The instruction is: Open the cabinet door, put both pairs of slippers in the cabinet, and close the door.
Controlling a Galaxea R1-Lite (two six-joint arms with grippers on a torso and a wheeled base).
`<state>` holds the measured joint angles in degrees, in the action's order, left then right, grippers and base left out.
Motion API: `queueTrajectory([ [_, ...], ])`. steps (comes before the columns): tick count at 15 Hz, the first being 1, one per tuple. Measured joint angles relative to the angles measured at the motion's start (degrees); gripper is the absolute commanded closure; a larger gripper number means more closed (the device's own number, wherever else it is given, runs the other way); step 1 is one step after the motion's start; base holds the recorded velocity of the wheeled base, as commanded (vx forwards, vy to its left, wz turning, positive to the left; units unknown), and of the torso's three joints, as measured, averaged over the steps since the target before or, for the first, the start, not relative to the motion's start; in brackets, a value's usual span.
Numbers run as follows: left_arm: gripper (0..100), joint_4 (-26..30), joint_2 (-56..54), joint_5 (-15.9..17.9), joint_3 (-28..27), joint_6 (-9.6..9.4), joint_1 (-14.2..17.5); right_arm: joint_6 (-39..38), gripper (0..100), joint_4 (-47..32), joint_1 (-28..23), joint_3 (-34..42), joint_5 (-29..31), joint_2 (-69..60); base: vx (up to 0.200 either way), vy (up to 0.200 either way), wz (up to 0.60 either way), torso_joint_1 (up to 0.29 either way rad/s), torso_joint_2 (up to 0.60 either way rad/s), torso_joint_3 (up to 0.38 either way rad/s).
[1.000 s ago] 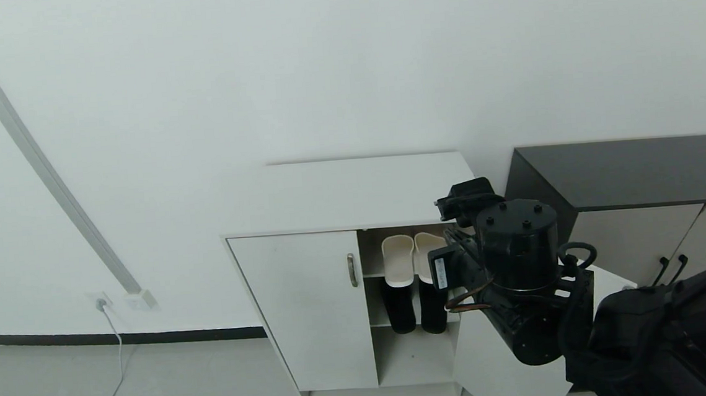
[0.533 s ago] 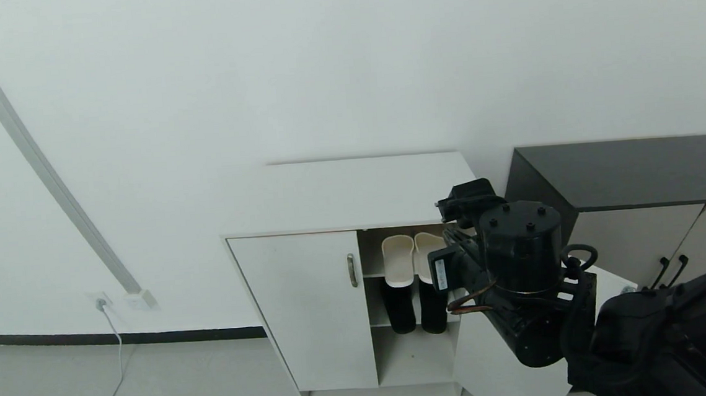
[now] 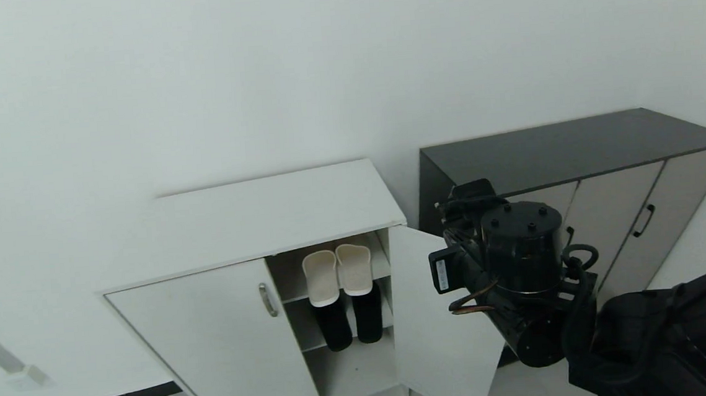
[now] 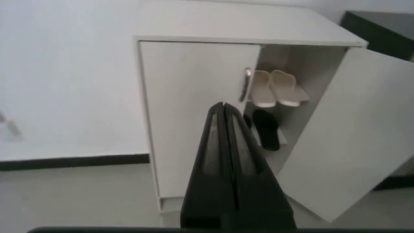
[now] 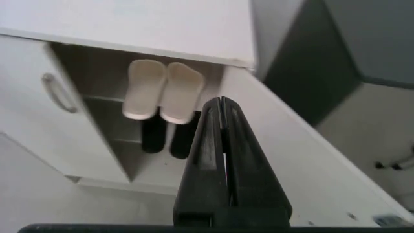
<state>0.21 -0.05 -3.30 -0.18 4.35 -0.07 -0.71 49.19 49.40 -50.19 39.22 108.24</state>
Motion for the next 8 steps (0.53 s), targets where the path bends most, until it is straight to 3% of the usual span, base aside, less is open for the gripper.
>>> queueTrajectory([
  [5, 100, 0.0, 0.0, 0.0, 0.0, 0.00, -0.1, 0.1, 100, 0.0, 0.1, 0.1, -0.1, 0.0, 0.000, 0.000, 0.00, 0.000, 0.00, 0.000],
  [8, 100, 0.0, 0.0, 0.0, 0.0, 0.00, 0.0, 0.1, 100, 0.0, 0.0, 0.2, -0.1, 0.0, -0.200, 0.000, 0.00, 0.012, 0.01, 0.004],
])
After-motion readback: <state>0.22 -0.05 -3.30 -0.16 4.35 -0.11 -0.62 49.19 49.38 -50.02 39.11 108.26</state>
